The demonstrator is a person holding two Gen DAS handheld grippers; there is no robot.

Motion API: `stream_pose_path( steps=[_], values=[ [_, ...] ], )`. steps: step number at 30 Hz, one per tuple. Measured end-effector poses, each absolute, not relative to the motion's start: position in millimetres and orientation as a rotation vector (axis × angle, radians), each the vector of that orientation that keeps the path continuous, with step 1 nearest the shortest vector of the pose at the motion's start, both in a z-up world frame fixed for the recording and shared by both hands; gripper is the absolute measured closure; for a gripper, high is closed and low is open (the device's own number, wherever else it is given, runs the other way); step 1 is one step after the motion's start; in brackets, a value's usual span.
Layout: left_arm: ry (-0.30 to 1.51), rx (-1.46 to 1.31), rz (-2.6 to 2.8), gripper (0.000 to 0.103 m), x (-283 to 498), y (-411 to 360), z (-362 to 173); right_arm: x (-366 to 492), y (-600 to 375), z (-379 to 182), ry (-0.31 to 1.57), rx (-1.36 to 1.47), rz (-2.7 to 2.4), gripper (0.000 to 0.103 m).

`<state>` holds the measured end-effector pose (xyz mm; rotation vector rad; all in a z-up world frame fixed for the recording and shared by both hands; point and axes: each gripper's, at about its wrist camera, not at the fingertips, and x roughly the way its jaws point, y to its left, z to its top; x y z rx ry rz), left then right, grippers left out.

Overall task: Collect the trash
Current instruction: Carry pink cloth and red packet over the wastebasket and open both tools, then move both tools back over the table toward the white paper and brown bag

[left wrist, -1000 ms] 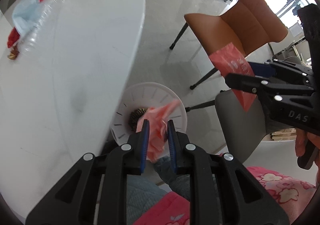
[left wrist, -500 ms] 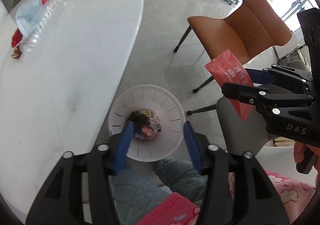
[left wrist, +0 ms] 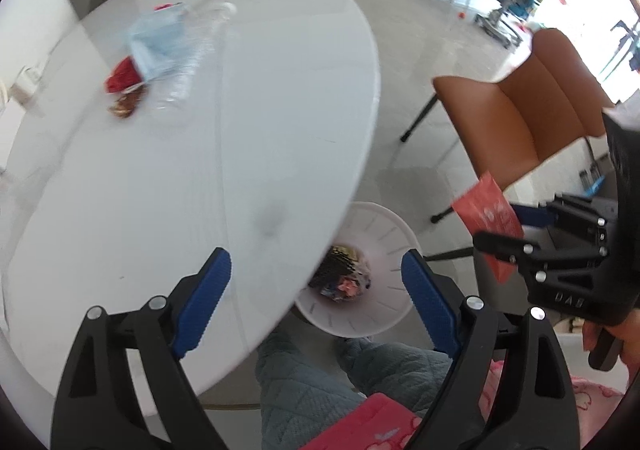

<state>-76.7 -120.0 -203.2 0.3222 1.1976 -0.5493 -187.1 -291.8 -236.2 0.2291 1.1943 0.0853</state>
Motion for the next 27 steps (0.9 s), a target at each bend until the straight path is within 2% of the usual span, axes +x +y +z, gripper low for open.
stream_pose_path(
  steps=[2, 3, 5, 6, 11, 15, 19, 21, 23, 27],
  values=[
    [1.202, 0.303, -0.521, 0.02, -70, -109, -202, -182, -282, -242, 1.214, 0.208, 0.101, 0.055],
    [1.204, 0.298, -0.513, 0.02, -69, -106, -201, -180, -278, -245, 1.226, 0.197, 0.105, 0.05],
    [1.205, 0.288, -0.493, 0.02, -65, -96, -199, -176, -271, -249, 1.229, 0.177, 0.092, 0.022],
    [1.205, 0.286, -0.489, 0.02, -64, -93, -200, -173, -267, -251, 1.233, 0.164, 0.084, 0.018],
    [1.208, 0.278, -0.46, 0.02, -61, -78, -197, -160, -260, -254, 1.248, 0.186, 0.076, 0.015],
    [1.203, 0.27, -0.439, 0.02, -58, -66, -193, -151, -258, -241, 1.219, 0.185, 0.056, 0.008],
    [1.194, 0.255, -0.415, 0.02, -53, -56, -187, -140, -260, -222, 1.185, 0.214, 0.036, 0.007],
    [1.188, 0.235, -0.402, 0.02, -47, -48, -183, -132, -258, -210, 1.157, 0.22, 0.033, 0.003],
    [1.184, 0.218, -0.388, 0.011, -40, -41, -181, -125, -254, -199, 1.131, 0.209, 0.029, 0.002],
    [1.163, 0.173, -0.361, 0.011, -22, -21, -173, -106, -242, -181, 1.086, 0.197, 0.039, 0.002]
  ],
)
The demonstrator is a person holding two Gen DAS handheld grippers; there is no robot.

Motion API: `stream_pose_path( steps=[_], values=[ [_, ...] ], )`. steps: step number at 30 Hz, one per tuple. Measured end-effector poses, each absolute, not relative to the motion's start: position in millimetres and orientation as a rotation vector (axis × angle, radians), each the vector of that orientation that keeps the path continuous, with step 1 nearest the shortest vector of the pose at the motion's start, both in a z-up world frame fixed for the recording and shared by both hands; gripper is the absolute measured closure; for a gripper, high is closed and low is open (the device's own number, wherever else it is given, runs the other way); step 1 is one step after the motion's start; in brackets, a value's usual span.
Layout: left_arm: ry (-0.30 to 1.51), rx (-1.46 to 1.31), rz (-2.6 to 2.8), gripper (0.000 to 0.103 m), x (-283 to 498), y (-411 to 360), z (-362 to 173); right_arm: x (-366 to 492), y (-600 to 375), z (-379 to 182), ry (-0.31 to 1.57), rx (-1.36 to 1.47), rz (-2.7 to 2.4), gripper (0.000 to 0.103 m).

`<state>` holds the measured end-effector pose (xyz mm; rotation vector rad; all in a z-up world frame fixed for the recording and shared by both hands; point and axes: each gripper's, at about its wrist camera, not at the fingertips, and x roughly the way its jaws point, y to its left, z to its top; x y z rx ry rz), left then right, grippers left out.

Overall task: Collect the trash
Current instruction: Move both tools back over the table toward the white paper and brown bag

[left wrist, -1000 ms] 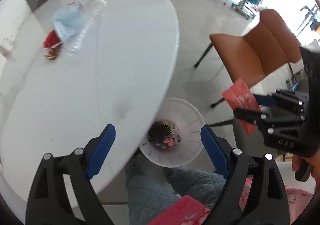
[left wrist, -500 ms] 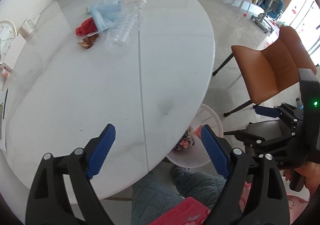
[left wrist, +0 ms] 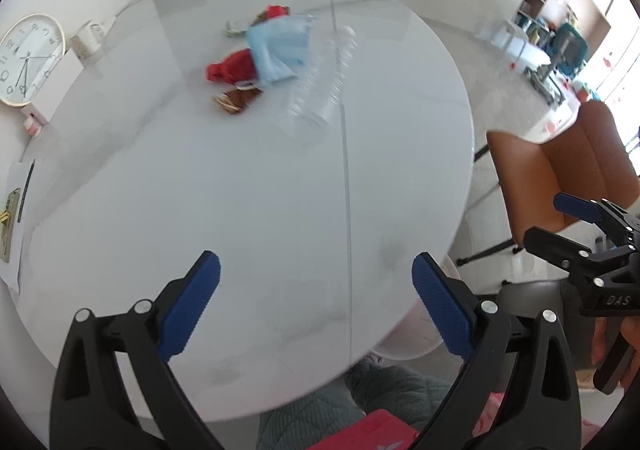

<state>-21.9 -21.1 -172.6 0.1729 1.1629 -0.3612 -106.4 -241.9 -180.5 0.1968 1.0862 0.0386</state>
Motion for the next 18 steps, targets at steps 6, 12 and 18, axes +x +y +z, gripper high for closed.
stream_pose_path(
  steps=[6, 12, 18],
  values=[
    [1.15, 0.155, -0.317, 0.011, 6, 6, -168, -75, -224, -170, 1.062, 0.19, 0.037, 0.002],
    [1.132, 0.134, -0.275, 0.008, 35, 31, -163, -42, -211, -162, 1.041, 0.174, 0.033, 0.002],
    [1.126, 0.108, -0.256, 0.008, 77, 51, -162, 1, -201, -156, 1.027, 0.16, 0.031, 0.002]
  ],
)
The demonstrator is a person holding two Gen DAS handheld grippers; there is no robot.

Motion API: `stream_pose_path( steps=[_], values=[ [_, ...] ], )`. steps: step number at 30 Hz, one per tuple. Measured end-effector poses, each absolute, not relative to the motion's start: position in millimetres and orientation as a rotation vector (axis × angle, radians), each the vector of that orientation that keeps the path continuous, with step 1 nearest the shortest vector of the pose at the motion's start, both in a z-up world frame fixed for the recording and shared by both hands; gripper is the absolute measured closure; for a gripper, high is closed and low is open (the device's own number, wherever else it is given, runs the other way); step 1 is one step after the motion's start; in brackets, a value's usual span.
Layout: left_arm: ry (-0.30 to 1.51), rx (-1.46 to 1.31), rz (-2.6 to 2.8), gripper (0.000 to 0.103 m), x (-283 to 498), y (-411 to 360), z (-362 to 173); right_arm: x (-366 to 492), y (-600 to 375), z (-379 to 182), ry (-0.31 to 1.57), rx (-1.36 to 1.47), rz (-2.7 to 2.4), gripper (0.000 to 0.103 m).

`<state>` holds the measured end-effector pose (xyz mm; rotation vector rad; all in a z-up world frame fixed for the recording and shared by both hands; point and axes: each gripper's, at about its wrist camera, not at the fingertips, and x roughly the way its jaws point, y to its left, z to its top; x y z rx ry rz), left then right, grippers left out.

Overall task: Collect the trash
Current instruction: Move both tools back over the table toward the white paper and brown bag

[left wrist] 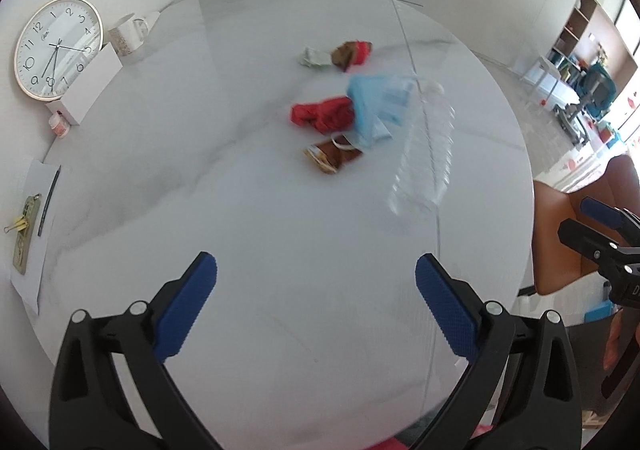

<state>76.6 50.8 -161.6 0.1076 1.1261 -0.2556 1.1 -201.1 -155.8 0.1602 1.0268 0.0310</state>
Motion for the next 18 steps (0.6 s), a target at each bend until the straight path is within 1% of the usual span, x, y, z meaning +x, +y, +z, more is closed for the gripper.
stream_pose_path(
  steps=[8, 13, 18],
  values=[
    [1.122, 0.091, -0.26, 0.008, 148, 63, -168, 84, -190, -151, 1.003, 0.155, 0.022, 0.002],
    [1.089, 0.077, -0.279, 0.008, 219, 58, -176, 146, -189, -151, 0.983, 0.133, 0.022, 0.002],
    [1.066, 0.093, -0.303, 0.008, 286, 45, -193, 218, -189, -166, 1.0, 0.113, 0.024, 0.002]
  ],
)
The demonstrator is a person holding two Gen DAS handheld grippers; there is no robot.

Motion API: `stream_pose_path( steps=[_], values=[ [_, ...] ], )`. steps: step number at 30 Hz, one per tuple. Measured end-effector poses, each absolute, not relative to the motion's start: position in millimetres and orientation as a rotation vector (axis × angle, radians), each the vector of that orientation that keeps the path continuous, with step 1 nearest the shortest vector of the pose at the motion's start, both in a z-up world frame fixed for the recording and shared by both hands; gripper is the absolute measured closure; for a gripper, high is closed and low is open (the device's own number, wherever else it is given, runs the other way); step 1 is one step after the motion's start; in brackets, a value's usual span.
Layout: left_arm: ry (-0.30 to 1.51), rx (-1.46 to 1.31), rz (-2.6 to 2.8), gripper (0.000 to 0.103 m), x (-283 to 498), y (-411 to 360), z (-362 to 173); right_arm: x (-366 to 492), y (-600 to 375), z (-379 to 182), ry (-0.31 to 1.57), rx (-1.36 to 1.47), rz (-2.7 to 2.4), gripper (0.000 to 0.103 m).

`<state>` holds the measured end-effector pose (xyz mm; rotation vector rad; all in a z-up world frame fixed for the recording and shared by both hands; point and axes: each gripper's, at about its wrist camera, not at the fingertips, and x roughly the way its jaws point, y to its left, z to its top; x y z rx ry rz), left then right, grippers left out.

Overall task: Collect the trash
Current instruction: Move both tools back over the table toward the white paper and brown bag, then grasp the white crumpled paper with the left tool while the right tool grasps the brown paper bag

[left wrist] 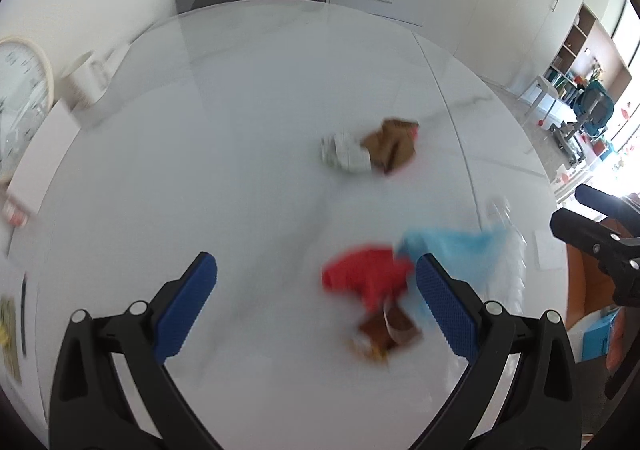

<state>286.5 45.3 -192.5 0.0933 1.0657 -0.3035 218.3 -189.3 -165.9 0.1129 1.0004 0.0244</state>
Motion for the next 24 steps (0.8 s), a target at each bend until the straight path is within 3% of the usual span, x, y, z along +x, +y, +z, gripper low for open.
stream_pose_path(
  steps=[4, 9, 14, 18, 21, 24],
  values=[
    [1.069, 0.097, -0.33, 0.008, 335, 30, -212, 261, -194, -182, 1.032, 0.12, 0.009, 0.002],
    [1.099, 0.085, -0.379, 0.016, 381, 6, -241, 296, -201, -201, 1.073, 0.114, -0.017, 0.002],
    [1.15, 0.074, -0.383, 0.037, 414, -7, -270, 316, -212, -218, 1.103, 0.123, -0.049, 0.002],
    [1.187, 0.039, -0.382, 0.044, 431, -10, -287, 324, -217, -226, 1.113, 0.153, -0.051, 0.002],
    [1.21, 0.033, -0.395, 0.062, 436, -13, -297, 333, -211, -231, 1.122, 0.14, -0.036, 0.002],
    [1.199, 0.043, -0.384, 0.072, 435, -14, -299, 341, -206, -236, 1.132, 0.151, -0.018, 0.002]
  ],
)
